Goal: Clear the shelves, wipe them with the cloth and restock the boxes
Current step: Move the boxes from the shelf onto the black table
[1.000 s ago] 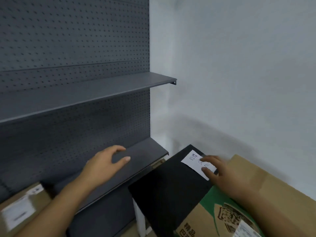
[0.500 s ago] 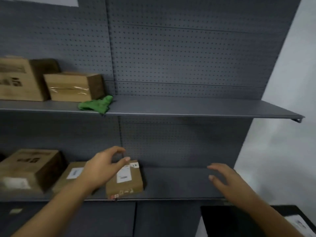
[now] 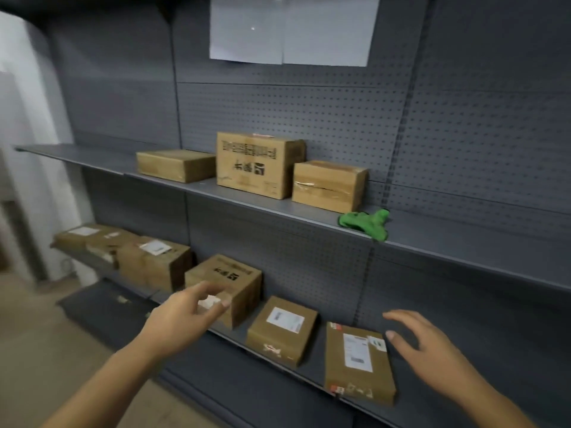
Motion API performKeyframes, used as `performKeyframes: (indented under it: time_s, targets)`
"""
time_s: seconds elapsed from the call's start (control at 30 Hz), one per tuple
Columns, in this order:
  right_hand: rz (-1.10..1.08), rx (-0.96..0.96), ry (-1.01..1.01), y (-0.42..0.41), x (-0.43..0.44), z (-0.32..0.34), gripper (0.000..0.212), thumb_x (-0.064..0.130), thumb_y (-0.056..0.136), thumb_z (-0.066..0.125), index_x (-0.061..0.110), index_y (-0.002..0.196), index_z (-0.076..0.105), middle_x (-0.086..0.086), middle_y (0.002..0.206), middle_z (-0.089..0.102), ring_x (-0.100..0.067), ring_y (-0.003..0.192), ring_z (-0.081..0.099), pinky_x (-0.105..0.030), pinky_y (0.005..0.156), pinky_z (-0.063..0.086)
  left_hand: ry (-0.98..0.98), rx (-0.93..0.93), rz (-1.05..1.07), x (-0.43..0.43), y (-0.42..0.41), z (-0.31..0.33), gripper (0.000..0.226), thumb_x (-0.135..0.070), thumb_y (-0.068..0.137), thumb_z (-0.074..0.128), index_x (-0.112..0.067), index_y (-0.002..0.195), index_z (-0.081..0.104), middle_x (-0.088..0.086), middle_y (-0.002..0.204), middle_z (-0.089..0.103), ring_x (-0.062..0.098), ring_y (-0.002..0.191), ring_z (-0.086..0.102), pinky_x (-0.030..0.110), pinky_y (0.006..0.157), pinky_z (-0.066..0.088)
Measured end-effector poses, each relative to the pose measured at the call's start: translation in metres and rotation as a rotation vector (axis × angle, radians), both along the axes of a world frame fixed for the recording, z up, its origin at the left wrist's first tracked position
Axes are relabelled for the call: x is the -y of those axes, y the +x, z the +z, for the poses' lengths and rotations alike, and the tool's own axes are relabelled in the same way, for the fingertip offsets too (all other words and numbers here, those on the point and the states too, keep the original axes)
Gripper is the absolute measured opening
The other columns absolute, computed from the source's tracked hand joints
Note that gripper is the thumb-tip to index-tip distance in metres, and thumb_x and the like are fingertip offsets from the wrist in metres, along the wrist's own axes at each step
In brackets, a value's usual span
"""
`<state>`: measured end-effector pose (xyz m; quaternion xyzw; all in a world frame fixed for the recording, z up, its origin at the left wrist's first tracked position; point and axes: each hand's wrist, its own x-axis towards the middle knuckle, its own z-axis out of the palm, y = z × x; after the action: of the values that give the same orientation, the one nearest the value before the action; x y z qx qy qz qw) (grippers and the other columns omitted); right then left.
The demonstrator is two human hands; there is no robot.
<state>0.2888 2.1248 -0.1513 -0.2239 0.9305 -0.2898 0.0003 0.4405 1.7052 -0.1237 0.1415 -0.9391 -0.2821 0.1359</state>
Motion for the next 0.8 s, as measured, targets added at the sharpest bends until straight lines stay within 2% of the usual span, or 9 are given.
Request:
performKeyframes:
  time_s: [0.07,0.13,0.27,0.37,0.47,0.6,0.67,0.8]
  targets:
    - [0.051,0.019,-0.005,-0.006,0.044,0.007,0.029,0.048,0.1,0.054,0.05,0.128,0.052,0.033,0.135,0.043,0.005,0.125,0.045,-0.022,0.099,0.038,-0.005,-0.011,0.055,0.036,0.01,-0.001,0.045,-0.087,0.081,0.044,-0.058,0.115,0.052,-0.028,0.118,0.062,-0.008,0.103,0.06,0.031,0.089,0.054]
    - [0.094,0.031,-0.01,-0.01,0.083,0.012,0.03,0.051,0.099,0.052,0.05,0.129,0.051,0.033,0.135,0.043,0.004,0.125,0.046,-0.025,0.1,0.041,-0.012,-0.003,0.097,0.063,0.021,0.002,0.047,-0.082,0.083,0.045,-0.053,0.118,0.054,-0.029,0.115,0.06,-0.006,0.105,0.059,0.03,0.087,0.052]
    - [0.173,-0.015,-0.06,-0.013,0.147,0.017,0.048,0.074,0.083,0.04,0.055,0.127,0.05,0.041,0.134,0.04,0.008,0.123,0.045,-0.026,0.102,0.042,-0.01,-0.029,0.163,0.11,0.038,0.009,0.047,-0.077,0.084,0.047,-0.047,0.119,0.057,-0.028,0.111,0.06,0.001,0.109,0.059,0.038,0.093,0.053]
    - [0.217,-0.033,-0.075,-0.02,0.19,0.022,0.035,0.064,0.091,0.046,0.055,0.125,0.05,0.04,0.133,0.042,0.006,0.126,0.045,-0.027,0.103,0.041,-0.001,-0.049,0.208,0.143,0.043,0.008,0.059,-0.086,0.078,0.042,-0.049,0.12,0.057,-0.028,0.113,0.062,0.001,0.111,0.06,0.041,0.095,0.054]
    - [0.25,-0.056,-0.067,-0.035,0.229,0.03,0.029,0.052,0.098,0.053,0.052,0.127,0.051,0.033,0.135,0.046,0.004,0.127,0.046,-0.029,0.104,0.042,-0.02,-0.047,0.242,0.167,0.04,0.007,0.053,-0.084,0.082,0.042,-0.049,0.118,0.057,-0.029,0.113,0.063,-0.001,0.111,0.059,0.039,0.094,0.052]
    - [0.316,-0.093,-0.015,-0.059,0.282,0.033,0.033,0.045,0.101,0.054,0.045,0.134,0.052,0.033,0.135,0.043,0.006,0.126,0.043,-0.023,0.099,0.038,-0.002,-0.046,0.298,0.194,0.032,0.006,0.053,-0.081,0.082,0.043,-0.047,0.119,0.058,-0.032,0.111,0.061,-0.002,0.107,0.06,0.034,0.089,0.051]
    - [0.353,-0.126,0.017,-0.07,0.31,0.034,0.035,0.045,0.101,0.054,0.044,0.136,0.051,0.035,0.133,0.04,0.008,0.123,0.041,-0.022,0.098,0.037,-0.005,-0.045,0.328,0.209,0.026,0.005,0.056,-0.081,0.081,0.042,-0.046,0.123,0.057,-0.032,0.112,0.06,-0.001,0.107,0.059,0.036,0.09,0.052]
    - [0.458,-0.157,0.037,-0.097,0.367,0.04,0.038,0.047,0.101,0.052,0.046,0.139,0.048,0.036,0.135,0.035,0.007,0.127,0.04,-0.027,0.103,0.041,-0.015,-0.039,0.411,0.241,0.011,0.004,0.055,-0.075,0.085,0.045,-0.043,0.128,0.056,-0.025,0.117,0.06,0.001,0.112,0.059,0.039,0.095,0.053]
